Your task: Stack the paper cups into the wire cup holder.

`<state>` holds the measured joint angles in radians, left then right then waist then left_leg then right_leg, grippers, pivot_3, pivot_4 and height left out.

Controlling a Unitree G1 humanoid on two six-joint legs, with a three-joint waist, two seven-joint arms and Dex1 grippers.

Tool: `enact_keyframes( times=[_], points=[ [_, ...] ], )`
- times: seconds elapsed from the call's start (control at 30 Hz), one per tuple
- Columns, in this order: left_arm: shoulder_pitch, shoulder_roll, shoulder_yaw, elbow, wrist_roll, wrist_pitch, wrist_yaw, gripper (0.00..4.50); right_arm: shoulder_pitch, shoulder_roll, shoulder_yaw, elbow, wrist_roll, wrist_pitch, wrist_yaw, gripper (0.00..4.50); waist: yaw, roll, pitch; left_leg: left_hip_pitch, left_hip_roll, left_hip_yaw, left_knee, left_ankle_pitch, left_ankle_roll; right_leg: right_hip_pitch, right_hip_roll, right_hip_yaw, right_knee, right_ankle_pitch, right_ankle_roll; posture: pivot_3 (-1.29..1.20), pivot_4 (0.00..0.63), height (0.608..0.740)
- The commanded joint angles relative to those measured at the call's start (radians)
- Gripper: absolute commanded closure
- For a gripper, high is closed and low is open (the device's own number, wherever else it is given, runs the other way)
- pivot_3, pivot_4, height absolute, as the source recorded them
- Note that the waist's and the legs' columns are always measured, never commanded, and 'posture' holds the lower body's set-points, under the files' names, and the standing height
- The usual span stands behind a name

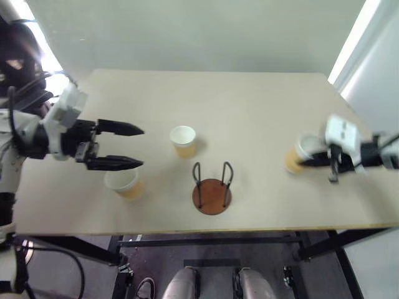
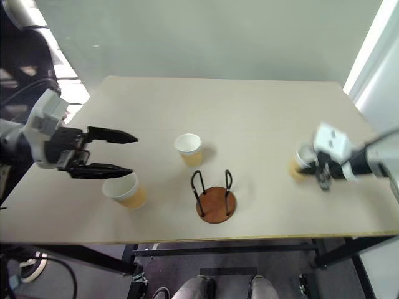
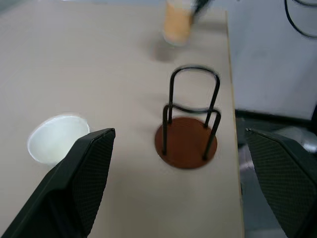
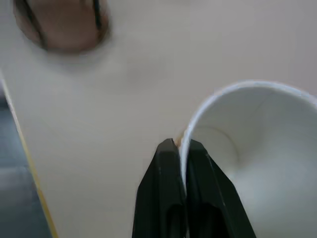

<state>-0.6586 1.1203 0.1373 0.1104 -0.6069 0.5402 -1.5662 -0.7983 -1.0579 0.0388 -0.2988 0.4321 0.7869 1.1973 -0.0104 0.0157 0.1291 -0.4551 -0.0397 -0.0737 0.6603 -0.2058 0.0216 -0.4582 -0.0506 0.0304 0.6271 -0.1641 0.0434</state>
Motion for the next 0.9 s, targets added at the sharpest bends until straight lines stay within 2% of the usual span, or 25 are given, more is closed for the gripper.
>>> enact_keyframes(
  times=[0.03, 0.1, 0.17, 0.3, 0.43, 0.6, 0.9],
  points=[
    [-0.001, 0.021, 0.009, -0.001, 0.018, -0.030, -0.024, 0.00, -0.144, 0.036, -0.041, -0.100, 0.118, 0.127, -0.037, 4.48, -0.001, -0.005, -0.003, 0.002, 0.001, 0.000, -0.004, 0.004, 0.005, 0.001, 0.000, -0.001, 0.000, -0.001, 0.000, 0.00, 0.150, 0.740],
    [0.006, 0.008, -0.001, -0.013, 0.017, -0.028, -0.021, 0.00, -0.240, 0.173, -0.008, -0.120, 0.156, 0.220, -0.153, 4.48, 0.001, -0.014, -0.009, 0.004, 0.004, -0.005, -0.007, 0.007, 0.008, 0.003, 0.002, -0.004, -0.001, -0.006, -0.005, 0.00, 0.150, 0.740],
    [0.005, 0.005, -0.010, -0.008, 0.026, -0.033, -0.027, 0.00, -0.308, 0.302, 0.027, -0.134, 0.181, 0.307, -0.247, 4.48, 0.002, -0.013, -0.007, 0.007, 0.006, -0.006, -0.006, 0.006, 0.006, 0.004, 0.005, -0.004, 0.000, -0.007, -0.009, 0.00, 0.150, 0.740],
    [-0.007, 0.014, -0.023, 0.010, 0.035, -0.045, -0.040, 0.00, -0.319, 0.383, 0.081, -0.162, 0.192, 0.382, -0.305, 4.48, 0.011, -0.012, -0.007, 0.000, 0.006, -0.007, -0.007, 0.007, 0.004, -0.004, 0.005, -0.006, 0.001, -0.005, -0.011, 0.00, 0.150, 0.740],
    [-0.001, 0.017, -0.022, 0.008, 0.033, -0.045, -0.045, 0.00, -0.306, 0.402, 0.134, -0.177, 0.192, 0.406, -0.328, 4.48, 0.016, -0.012, -0.007, 0.000, 0.007, -0.008, -0.007, 0.004, 0.001, -0.004, 0.006, -0.007, 0.001, -0.005, -0.013, 0.00, 0.150, 0.740],
    [0.023, 0.022, -0.011, -0.003, 0.034, -0.043, -0.042, 0.00, -0.284, 0.373, 0.154, -0.204, 0.235, 0.423, -0.288, 4.48, 0.015, -0.012, -0.007, 0.000, 0.007, -0.008, -0.007, 0.006, -0.007, -0.004, 0.006, -0.007, 0.001, -0.006, -0.014, 0.00, 0.150, 0.740],
    [0.052, 0.030, 0.005, -0.029, 0.023, -0.037, -0.036, 0.00, -0.250, 0.372, 0.228, -0.247, 0.246, 0.430, -0.299, 4.48, 0.013, -0.012, -0.007, 0.001, 0.009, -0.007, -0.007, 0.002, -0.001, -0.004, 0.007, -0.007, 0.002, -0.005, -0.015, 0.00, 0.150, 0.740]
  ],
)
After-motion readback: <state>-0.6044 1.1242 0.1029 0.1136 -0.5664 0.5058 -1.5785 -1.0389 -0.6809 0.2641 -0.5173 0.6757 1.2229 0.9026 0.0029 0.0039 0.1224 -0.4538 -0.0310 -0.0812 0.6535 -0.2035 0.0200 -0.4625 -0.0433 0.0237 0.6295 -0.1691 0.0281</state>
